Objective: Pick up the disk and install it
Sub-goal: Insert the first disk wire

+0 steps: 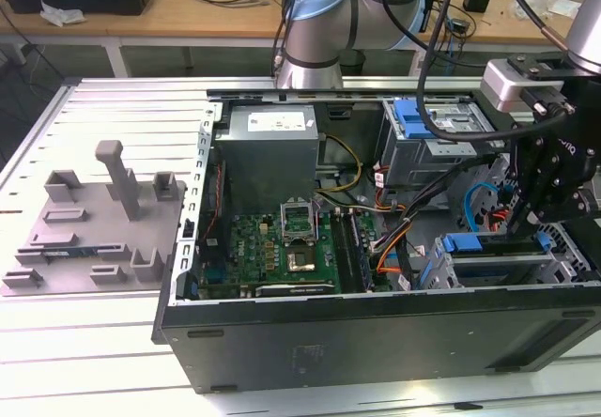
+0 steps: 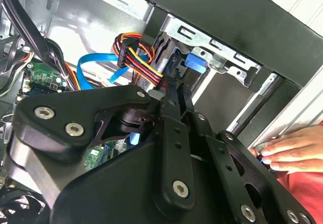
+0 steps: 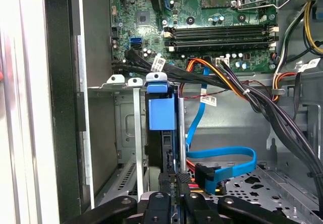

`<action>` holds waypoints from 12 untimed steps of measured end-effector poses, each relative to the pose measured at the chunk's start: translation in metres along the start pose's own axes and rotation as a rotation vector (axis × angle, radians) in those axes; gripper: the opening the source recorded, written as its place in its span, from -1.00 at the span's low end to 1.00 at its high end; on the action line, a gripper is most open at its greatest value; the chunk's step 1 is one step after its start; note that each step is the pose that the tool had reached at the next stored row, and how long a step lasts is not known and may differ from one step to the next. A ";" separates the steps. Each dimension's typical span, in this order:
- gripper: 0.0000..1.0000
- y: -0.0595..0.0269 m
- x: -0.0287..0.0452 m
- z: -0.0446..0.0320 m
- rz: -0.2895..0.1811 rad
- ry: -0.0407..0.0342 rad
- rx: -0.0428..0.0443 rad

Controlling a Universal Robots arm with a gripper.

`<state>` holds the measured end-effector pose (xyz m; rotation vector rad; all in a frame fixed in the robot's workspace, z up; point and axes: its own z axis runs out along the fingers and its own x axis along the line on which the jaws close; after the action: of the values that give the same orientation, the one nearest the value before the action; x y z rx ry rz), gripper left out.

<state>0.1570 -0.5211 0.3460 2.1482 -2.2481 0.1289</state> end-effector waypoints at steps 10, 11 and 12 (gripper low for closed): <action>-0.66 0.0001 -0.0003 0.0028 0.000 0.0000 0.0000; -0.66 0.0001 -0.0003 0.0036 0.000 0.0002 0.0001; -0.66 0.0001 -0.0004 0.0043 0.000 0.0000 0.0001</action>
<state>0.1570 -0.5210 0.3417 2.1483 -2.2481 0.1290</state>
